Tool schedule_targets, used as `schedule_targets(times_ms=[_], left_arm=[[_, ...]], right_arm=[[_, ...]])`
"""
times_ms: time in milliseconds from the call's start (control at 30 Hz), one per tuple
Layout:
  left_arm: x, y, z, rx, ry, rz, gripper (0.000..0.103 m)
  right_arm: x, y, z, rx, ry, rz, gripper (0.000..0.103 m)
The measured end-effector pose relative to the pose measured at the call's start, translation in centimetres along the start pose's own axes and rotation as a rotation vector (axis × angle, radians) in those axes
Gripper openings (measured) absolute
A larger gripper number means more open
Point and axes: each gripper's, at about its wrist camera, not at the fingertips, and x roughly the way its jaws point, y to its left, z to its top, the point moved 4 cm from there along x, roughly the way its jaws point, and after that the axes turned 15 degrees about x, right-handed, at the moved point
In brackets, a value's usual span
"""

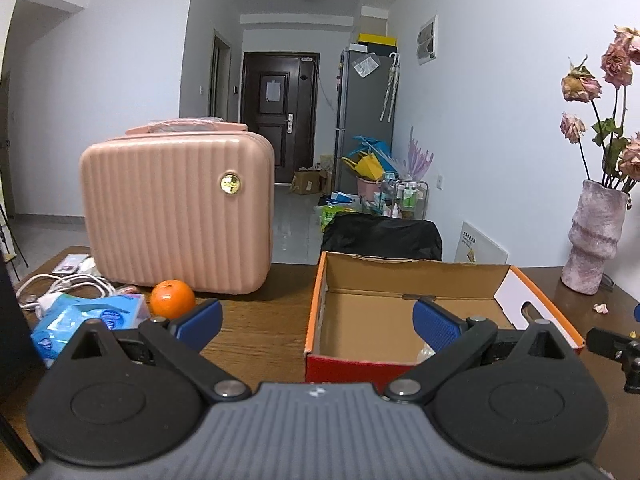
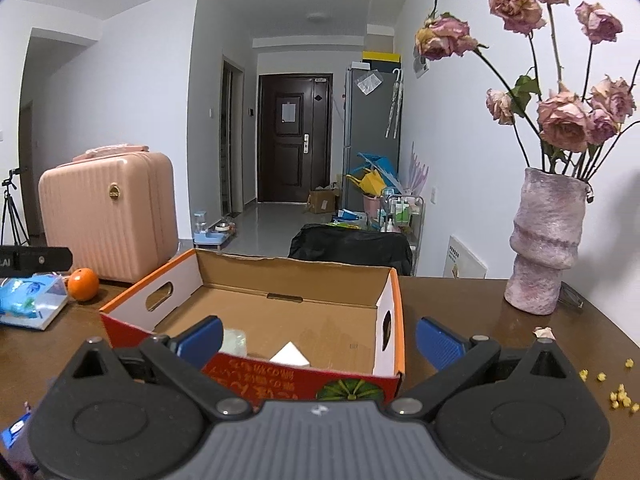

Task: Organize soft objects
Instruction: 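Move both grippers back from the box toward the pile of soft items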

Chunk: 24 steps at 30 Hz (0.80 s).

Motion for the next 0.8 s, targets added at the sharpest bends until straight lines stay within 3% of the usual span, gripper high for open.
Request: schedule_targets(times_ms=[800], left_arm=[[-10.1, -0.8, -5.3, 0.010, 0.029, -0.020, 0.103]], right_arm=[[-9.1, 1.2, -4.2, -0.014, 0.002, 0.020, 0.103]])
